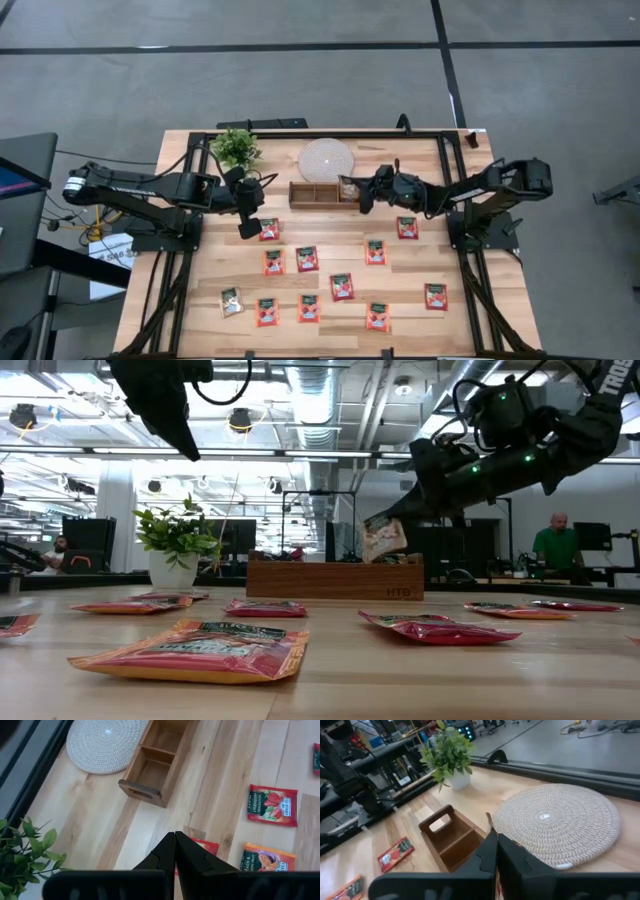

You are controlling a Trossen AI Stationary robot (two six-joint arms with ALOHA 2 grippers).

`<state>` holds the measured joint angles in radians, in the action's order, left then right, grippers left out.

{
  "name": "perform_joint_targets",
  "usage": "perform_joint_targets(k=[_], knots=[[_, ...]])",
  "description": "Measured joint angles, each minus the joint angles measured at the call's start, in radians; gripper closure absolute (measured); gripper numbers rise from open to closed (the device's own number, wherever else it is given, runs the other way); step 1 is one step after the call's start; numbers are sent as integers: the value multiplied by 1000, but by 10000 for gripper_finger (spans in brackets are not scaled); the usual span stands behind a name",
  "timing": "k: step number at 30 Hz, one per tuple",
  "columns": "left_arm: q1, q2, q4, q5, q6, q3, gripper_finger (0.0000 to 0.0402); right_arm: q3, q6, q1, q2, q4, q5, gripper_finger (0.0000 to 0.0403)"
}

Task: Pick & Place Tea
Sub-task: Put the brown tea bag into the right section of the wooden organizer

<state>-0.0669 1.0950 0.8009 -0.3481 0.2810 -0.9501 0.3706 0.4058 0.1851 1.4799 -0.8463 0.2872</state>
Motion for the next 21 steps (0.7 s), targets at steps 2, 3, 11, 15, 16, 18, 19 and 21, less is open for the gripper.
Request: perform_joint_targets(k=[2, 3, 11, 15, 16, 18, 19, 21], knots=[[0, 0, -1, 0, 0, 0, 401, 0, -2, 2, 0, 7, 0, 403], [0, 0, -2, 0, 0, 0, 401, 0, -3, 2, 0, 16, 0, 403], [0, 0, -4, 0, 0, 0, 401, 0, -24, 2, 0, 31, 3, 403], [0, 0, -4, 0, 0, 0, 401, 0, -39, 2, 0, 32, 3, 403], [0, 0, -4, 0, 0, 0, 401, 0, -39, 2, 0, 32, 3, 403], [0, 0, -4, 0, 0, 0, 401, 0, -39, 2, 0, 32, 3, 403], [0, 0, -4, 0, 0, 0, 401, 0, -39, 2, 0, 32, 3, 403], [0, 0, -3, 0, 0, 0, 401, 0, -39, 2, 0, 32, 3, 403]])
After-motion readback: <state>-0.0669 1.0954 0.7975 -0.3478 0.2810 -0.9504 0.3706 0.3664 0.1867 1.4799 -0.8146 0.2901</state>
